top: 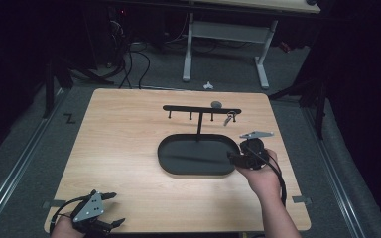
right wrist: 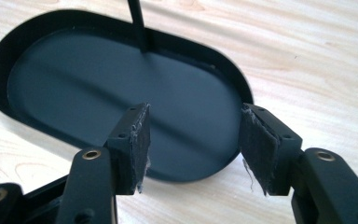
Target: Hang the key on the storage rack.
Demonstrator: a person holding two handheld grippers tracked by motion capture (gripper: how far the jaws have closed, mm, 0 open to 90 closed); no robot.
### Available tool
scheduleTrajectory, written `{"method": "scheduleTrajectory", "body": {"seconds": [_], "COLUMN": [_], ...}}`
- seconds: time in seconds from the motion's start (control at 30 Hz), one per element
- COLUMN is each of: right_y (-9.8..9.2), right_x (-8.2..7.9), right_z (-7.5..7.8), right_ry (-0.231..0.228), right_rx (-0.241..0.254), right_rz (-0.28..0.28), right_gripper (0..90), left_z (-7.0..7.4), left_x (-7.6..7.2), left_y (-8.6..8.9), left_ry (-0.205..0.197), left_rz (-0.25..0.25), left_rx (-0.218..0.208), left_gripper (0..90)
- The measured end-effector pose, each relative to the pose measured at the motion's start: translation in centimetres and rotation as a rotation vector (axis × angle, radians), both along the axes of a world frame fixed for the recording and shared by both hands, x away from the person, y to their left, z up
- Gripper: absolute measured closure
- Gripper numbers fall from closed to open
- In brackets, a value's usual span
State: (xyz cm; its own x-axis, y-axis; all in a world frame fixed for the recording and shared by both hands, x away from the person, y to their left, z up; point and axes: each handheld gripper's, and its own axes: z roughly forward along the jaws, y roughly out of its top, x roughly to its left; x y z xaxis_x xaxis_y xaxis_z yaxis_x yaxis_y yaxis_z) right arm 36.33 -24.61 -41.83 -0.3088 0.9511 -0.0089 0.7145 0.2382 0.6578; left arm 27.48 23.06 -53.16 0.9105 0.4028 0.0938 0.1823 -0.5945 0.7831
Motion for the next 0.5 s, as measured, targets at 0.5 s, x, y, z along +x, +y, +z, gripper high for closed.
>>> {"method": "scheduleTrajectory", "body": {"seconds": [0.5], "right_y": [1.0], "right_x": [-4.3], "right_z": [-4.9], "right_ry": [-0.091], "right_rx": [0.009], "right_rz": [0.064], "right_gripper": [44.5], "left_z": [-0.1], "left_x": [0.0], "left_y": [0.0], "left_ry": [0.003], "left_rz": [-0.002], "left_rx": [0.003], "left_gripper": [15.4]}}
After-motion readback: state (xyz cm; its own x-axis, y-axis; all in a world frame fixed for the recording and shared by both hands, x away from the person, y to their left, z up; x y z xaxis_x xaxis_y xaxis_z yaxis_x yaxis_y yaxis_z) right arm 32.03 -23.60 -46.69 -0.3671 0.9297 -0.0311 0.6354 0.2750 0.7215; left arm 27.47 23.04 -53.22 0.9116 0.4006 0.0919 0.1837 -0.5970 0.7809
